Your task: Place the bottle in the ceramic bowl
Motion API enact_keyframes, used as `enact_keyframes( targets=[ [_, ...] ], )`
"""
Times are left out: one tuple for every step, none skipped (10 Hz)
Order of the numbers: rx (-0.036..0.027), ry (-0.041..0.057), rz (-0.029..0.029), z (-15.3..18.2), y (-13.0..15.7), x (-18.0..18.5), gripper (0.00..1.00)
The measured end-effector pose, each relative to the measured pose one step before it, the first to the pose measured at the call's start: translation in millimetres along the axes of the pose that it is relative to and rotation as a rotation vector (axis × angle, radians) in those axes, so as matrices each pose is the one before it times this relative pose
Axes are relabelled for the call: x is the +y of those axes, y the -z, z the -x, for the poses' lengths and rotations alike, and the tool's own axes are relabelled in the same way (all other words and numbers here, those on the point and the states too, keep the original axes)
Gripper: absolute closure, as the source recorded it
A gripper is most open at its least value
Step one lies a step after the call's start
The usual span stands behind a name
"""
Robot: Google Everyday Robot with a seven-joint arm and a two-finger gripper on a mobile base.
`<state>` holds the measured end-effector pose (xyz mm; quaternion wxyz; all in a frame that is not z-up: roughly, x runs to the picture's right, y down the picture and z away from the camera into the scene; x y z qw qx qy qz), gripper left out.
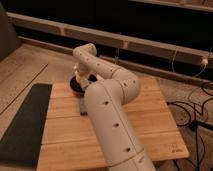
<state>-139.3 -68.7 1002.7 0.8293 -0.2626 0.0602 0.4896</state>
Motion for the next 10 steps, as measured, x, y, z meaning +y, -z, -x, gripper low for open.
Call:
enact_keyframes(
  targets=[
    [0.01083,-0.00727,-0.00092,0.00,-1.03,-3.13,0.57],
    [0.00934,-0.00240,0.00310,1.92,-0.90,0.01,0.42],
    [0.00276,0.00306,0.00440,2.49,-0.04,2.34,0.33],
    [0.00113,0.00192,0.00459,2.13,0.48,1.20,0.27],
    [0.00154,0.00470,0.00725,1.95,0.43,1.85,0.26],
    [-0.00157,0.00764,0.00842,2.30,1.52,2.38,0.26],
    [-0.00064,0.01037,0.01129,2.41,1.45,4.02,0.26],
    [0.00043,0.00928,0.00882,1.13,1.49,2.59,0.26],
    [0.00107,0.00052,0.00056,-0.29,-0.05,0.05,0.26],
    [-0.00003,-0.00005,-0.00002,-0.01,0.05,-0.06,0.26]
  ],
)
